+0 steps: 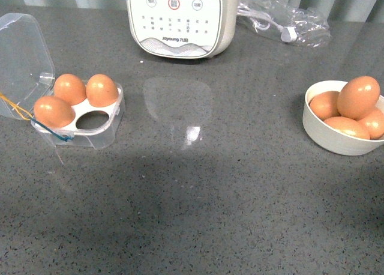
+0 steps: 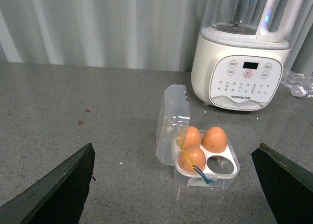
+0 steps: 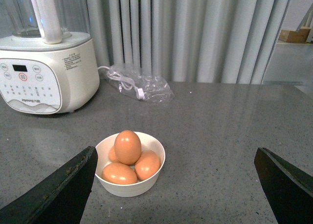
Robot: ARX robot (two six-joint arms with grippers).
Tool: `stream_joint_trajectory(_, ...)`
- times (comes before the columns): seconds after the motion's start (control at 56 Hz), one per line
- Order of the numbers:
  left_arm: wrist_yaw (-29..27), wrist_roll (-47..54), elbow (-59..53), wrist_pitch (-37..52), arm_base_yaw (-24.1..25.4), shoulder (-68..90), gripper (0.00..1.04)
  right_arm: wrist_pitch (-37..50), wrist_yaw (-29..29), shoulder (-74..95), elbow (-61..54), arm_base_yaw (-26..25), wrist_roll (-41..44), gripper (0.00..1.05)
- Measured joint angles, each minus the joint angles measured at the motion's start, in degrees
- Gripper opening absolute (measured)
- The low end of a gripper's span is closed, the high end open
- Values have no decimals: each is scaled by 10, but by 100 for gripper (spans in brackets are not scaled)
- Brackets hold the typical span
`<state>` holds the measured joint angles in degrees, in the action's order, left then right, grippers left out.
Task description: Put egg into box
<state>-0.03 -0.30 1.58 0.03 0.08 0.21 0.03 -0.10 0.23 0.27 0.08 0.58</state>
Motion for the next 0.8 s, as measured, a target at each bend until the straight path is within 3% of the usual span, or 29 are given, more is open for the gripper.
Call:
stream_joint_trajectory(0.482, 0, 0, 0, 0, 0, 0, 98, 0, 1, 0, 0, 0, 0, 97)
stream_joint_trajectory(0.518, 0, 0, 0, 0, 0, 0, 98, -2, 28, 4, 0, 9, 14, 97)
stream_joint_trajectory(0.589, -1, 0, 0, 0, 0, 0, 98, 9, 120, 54, 6, 41, 91, 97)
stream_joint_trajectory(0.804, 0, 0, 0, 0, 0, 0, 98, 114, 85, 329, 88, 49, 143, 97)
